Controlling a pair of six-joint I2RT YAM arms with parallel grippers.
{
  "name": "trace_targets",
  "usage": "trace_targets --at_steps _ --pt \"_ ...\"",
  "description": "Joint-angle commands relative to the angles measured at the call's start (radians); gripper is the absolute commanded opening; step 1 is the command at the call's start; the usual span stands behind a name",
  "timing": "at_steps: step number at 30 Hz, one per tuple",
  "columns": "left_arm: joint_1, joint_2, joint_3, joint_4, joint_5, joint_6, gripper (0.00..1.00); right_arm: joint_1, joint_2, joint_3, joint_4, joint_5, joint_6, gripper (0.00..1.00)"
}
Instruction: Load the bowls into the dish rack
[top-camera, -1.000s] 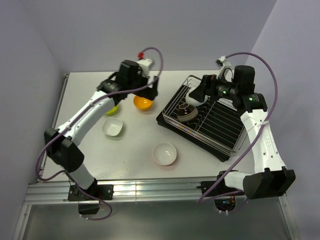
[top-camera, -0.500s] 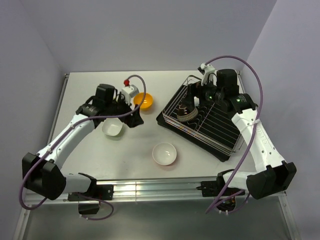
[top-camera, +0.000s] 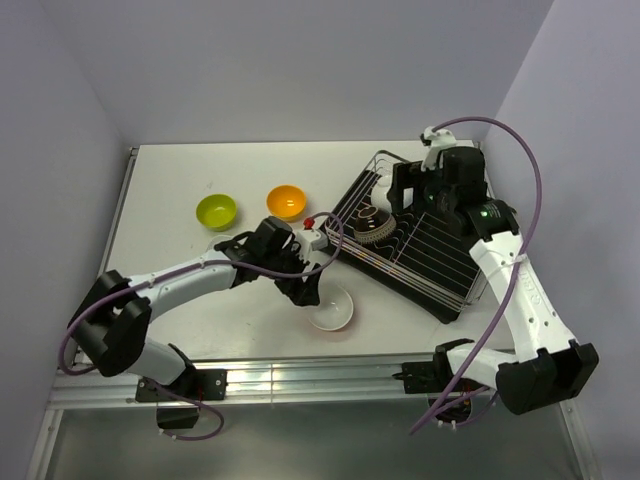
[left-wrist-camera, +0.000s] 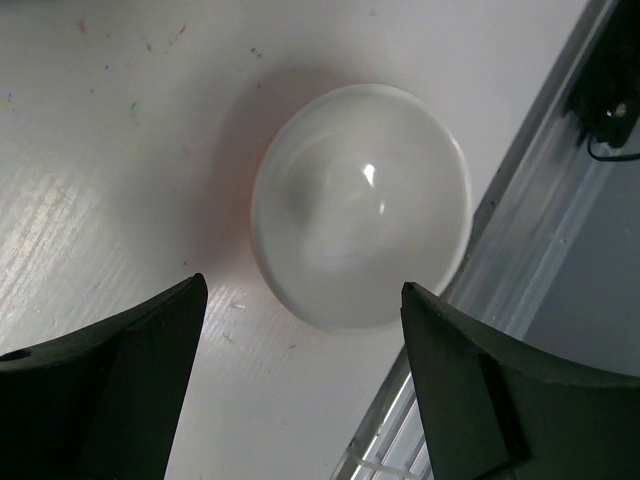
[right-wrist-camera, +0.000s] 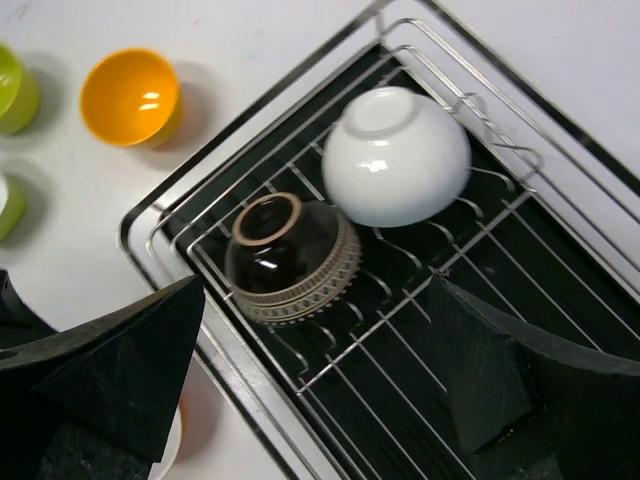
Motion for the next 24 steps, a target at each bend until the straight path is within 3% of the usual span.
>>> trace_targets --at_steps 1,8,14,22,23,24 --pt "0.003 0.045 0.022 0.074 -0.033 -0.071 0.84 -0.046 -0.048 -0.015 0.064 0.097 0.054 1.00" --pt "-0.034 0.149 0.073 0.058 -0.056 -0.071 0.80 -0.124 -0.062 -0.018 0.059 0.031 0.080 1.00" --pt "-0.032 0.197 0.087 0.035 -0.037 -0.066 0.63 -0.257 -0.023 0.013 0.002 -0.135 0.089 1.00" --pt "-0.034 0.240 0.108 0.008 0.001 -0.063 0.36 -0.267 -0.049 0.000 -0.027 -0.254 0.070 1.00" --pt "-0.032 0.228 0.104 0.008 0.009 -0.062 0.31 -0.266 -0.052 -0.004 -0.033 -0.270 0.069 1.00" --pt "-0.032 0.215 0.099 0.002 0.029 -0.059 0.15 -0.267 -0.057 -0.006 -0.036 -0.286 0.067 1.00"
